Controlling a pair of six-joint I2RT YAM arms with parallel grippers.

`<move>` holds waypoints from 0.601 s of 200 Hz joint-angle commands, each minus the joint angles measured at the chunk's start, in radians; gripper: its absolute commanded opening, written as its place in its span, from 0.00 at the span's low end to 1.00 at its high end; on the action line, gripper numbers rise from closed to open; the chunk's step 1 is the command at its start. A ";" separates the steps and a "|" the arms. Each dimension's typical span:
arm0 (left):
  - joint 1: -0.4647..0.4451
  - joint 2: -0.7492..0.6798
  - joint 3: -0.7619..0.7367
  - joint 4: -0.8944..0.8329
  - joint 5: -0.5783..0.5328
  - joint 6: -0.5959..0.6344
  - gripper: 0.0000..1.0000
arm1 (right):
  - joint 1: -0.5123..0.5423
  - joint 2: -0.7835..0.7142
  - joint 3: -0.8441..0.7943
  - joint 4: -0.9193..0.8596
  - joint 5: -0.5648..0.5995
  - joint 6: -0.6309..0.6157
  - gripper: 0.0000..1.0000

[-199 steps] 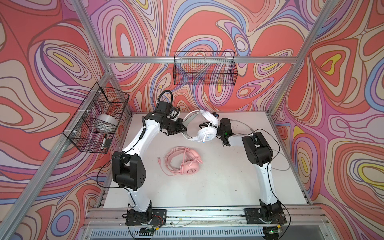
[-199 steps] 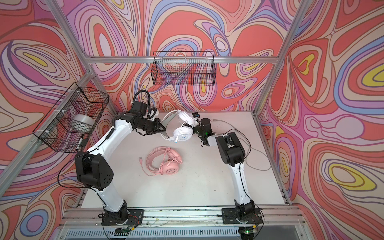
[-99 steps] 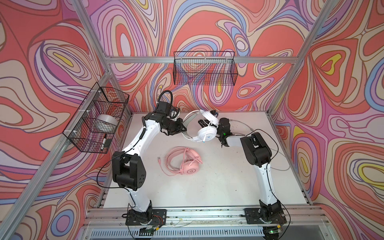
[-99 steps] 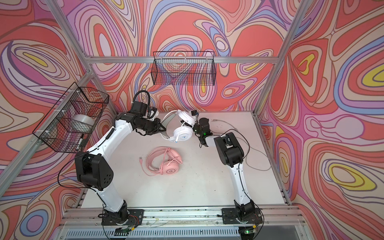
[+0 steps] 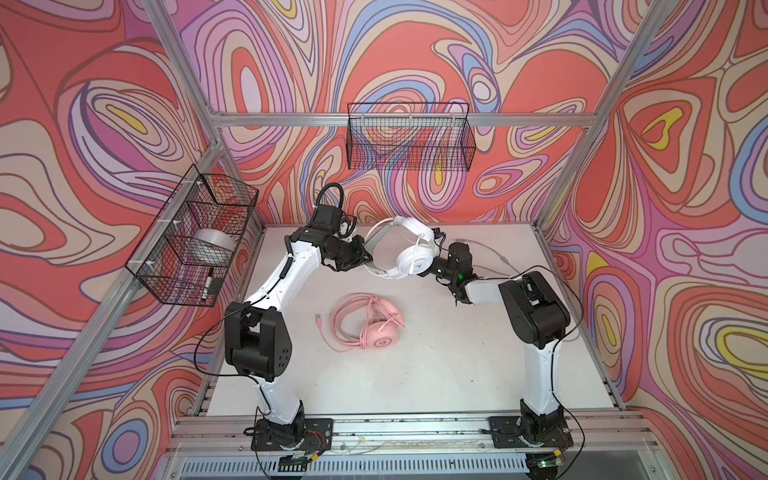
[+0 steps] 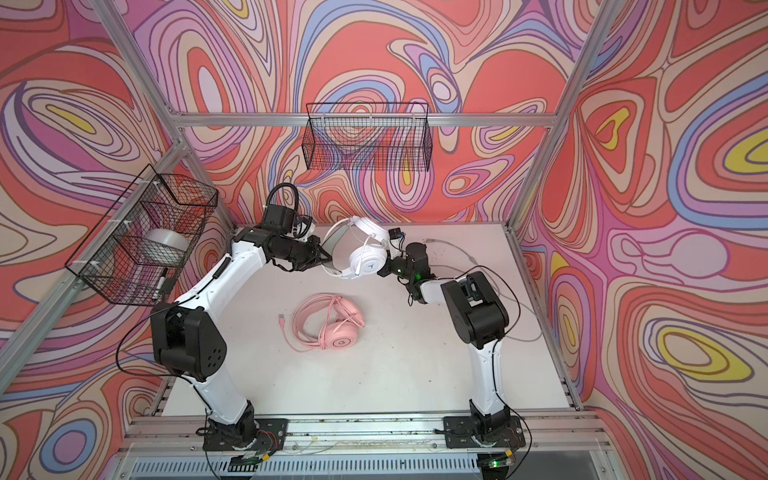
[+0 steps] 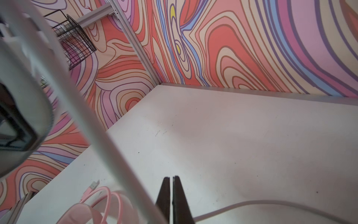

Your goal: Wrap the headphones

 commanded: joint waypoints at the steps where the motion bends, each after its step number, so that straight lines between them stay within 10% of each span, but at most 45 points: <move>1: 0.007 -0.051 0.005 0.088 0.002 -0.071 0.00 | 0.006 -0.053 -0.040 -0.062 -0.036 0.000 0.00; 120: 0.006 -0.057 -0.056 0.179 -0.062 -0.194 0.00 | 0.051 -0.177 -0.295 0.060 -0.052 0.156 0.00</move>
